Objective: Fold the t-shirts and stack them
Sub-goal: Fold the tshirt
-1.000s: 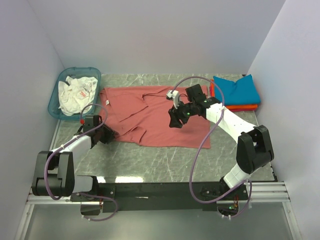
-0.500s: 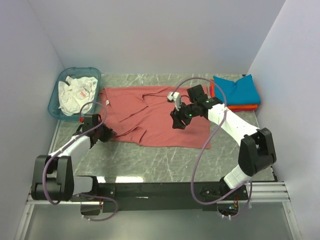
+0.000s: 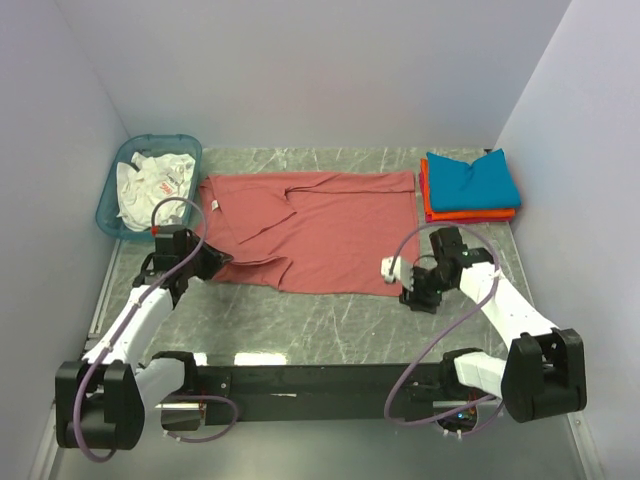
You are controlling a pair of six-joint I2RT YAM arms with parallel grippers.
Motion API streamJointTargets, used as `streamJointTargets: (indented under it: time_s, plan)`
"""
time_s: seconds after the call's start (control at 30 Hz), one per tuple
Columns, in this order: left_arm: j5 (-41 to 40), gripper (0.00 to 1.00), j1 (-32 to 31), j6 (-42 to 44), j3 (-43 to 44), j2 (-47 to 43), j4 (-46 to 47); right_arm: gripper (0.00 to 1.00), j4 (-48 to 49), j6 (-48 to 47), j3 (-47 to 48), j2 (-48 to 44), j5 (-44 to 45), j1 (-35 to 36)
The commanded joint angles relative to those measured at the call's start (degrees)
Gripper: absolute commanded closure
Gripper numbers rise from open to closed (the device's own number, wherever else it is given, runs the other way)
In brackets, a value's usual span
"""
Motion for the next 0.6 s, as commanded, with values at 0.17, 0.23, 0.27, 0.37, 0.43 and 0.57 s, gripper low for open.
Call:
streamJointTargets:
  time_s: [0.17, 0.23, 0.27, 0.37, 0.43, 0.57]
  plan:
    - [1.41, 1.0, -0.13, 1.34, 0.68, -5.16, -3.06, 0.43, 5.35, -13.83, -4.98, 0.25, -0.93, -0.62]
    - [1.85, 1.0, -0.13, 0.99, 0.16, -6.13, -2.98, 0.44, 7.01, -13.4, -5.32, 1.48, -0.32, -0.62]
    - [1.85, 1.0, -0.13, 0.99, -0.02, -6.39, -3.06, 0.44, 7.81, -12.96, -5.5, 1.83, 0.12, -0.62]
    - [1.85, 0.99, -0.13, 0.81, -0.28, -7.45, -3.24, 0.48, 10.44, -11.46, -5.5, 3.77, 0.83, -0.71]
    - [2.12, 1.0, -0.13, 0.73, -0.46, -7.98, -3.33, 0.49, 12.12, -10.76, -5.33, 5.08, 1.35, -0.62]
    - [2.21, 0.99, -0.13, 0.81, -0.46, -8.68, -3.59, 0.51, 13.17, -10.58, -4.8, 7.81, 3.37, -0.71]
